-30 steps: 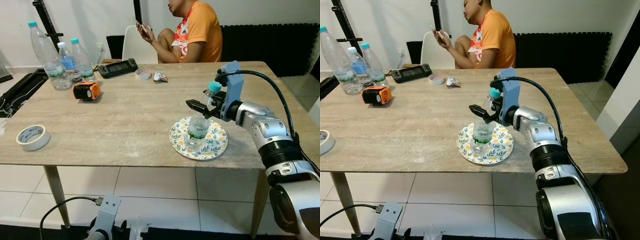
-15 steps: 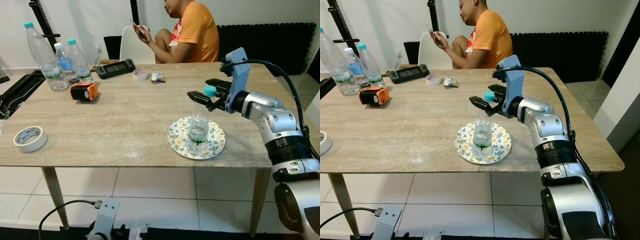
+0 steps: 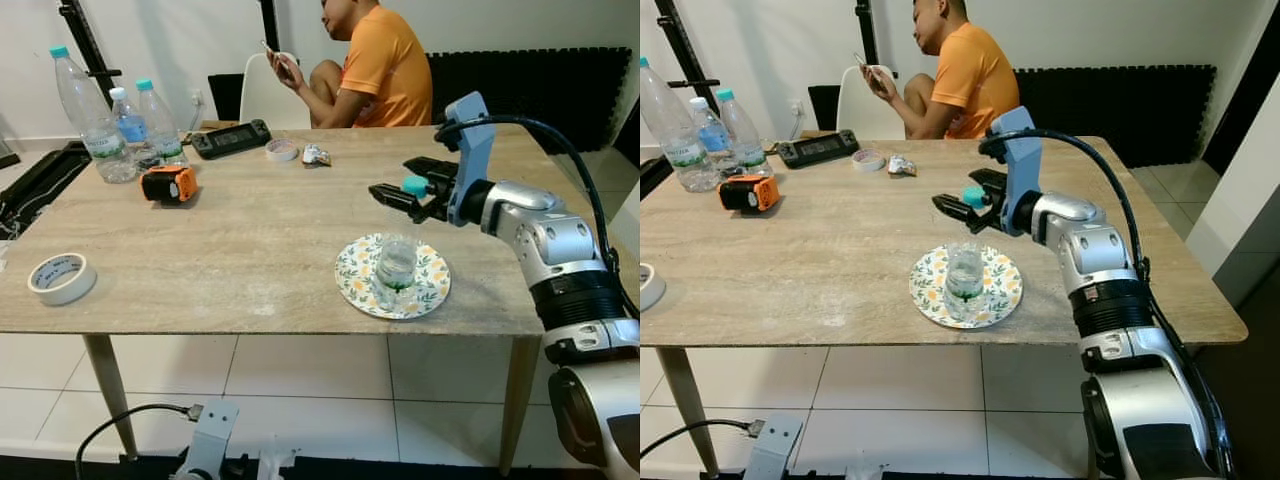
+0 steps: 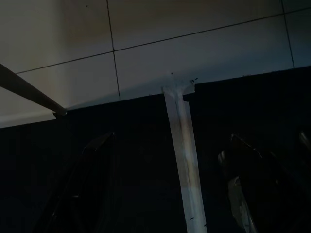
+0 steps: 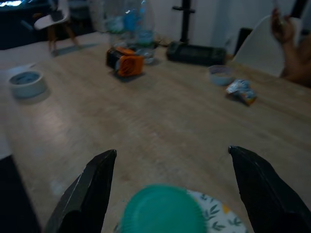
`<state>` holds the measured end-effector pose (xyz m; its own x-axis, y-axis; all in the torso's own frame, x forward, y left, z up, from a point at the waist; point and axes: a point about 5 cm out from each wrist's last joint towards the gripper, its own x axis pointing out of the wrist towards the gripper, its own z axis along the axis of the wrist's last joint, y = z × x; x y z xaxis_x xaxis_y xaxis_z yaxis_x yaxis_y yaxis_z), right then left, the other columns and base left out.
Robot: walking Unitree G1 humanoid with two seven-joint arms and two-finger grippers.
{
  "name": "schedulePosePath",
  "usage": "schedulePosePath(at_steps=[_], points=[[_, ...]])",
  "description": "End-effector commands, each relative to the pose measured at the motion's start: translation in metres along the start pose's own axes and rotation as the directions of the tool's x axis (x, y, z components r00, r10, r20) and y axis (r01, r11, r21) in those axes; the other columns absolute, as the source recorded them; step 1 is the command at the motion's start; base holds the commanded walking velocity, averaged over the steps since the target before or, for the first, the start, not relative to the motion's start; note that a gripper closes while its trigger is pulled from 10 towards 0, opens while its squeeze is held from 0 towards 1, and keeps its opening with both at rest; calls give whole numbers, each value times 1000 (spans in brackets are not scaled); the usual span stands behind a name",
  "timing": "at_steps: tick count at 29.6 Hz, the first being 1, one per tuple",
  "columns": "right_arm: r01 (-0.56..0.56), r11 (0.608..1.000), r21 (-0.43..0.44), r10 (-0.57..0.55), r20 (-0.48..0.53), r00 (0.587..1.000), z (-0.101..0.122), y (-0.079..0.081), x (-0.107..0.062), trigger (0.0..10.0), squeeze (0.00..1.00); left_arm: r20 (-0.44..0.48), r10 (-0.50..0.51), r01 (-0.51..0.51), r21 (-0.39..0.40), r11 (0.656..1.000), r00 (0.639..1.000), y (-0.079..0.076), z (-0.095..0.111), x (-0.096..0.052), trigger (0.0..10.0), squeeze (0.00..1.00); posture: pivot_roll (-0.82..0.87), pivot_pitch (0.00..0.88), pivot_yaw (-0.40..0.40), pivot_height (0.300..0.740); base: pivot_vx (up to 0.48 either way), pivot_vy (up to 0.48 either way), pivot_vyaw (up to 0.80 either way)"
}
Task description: Restocking fridge
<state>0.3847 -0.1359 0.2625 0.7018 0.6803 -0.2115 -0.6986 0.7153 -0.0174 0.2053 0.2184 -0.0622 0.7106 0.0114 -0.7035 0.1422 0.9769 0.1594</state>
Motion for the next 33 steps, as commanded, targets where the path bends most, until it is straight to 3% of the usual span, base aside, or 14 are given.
schedulePosePath(at_steps=[1, 17, 18, 20, 21, 22, 23, 33], points=[[-21, 1000, 6, 21, -29, 999, -5, 3, -3, 10000, 0, -32, 7, -7, -8, 1000, 999, 5, -7, -2, 10000, 0, -130, 63, 21, 740, 0, 0, 0], [-52, 998, 34, 55, -77, 995, -16, 9, -8, 10000, 0, -34, 12, -13, -11, 1000, 999, 11, -7, -3, 10000, 0, -136, 51, 24, 740, 0, 0, 0], [-52, 998, 41, 55, -75, 996, -16, 9, -8, 7020, 0, -34, 13, -13, -12, 1000, 999, 11, -8, -3, 10000, 0, -137, 54, 25, 740, 0, 0, 0], [-53, 998, 46, 56, -73, 996, -16, 9, -8, 7020, 0, -34, 13, -14, -14, 1000, 999, 11, -8, -4, 10000, 0, -138, 50, 24, 740, 0, 0, 0], [-50, 997, 51, 54, -69, 996, -16, 9, -8, 1922, 0, -35, 13, -13, -13, 1000, 999, 11, -8, -4, 10000, 0, -138, 50, 23, 740, 0, 0, 0], [-50, 997, 51, 54, -69, 996, -16, 9, -8, 1922, 0, -35, 13, -13, -13, 1000, 999, 11, -8, -4, 10000, 0, -138, 50, 23, 740, 0, 0, 0], [-48, 997, 55, 52, -66, 996, -16, 9, -8, 0, 0, -36, 12, -12, -12, 1000, 999, 11, -8, -4, 10000, 0, -138, 47, 22, 740, 0, 0, 0], [-56, 996, 64, 60, -59, 996, -13, 9, -9, 0, 0, -42, 20, -21, -24, 999, 999, 13, -9, -4, 10000, 0, -136, 27, 10, 740, 0, 0, 0]])
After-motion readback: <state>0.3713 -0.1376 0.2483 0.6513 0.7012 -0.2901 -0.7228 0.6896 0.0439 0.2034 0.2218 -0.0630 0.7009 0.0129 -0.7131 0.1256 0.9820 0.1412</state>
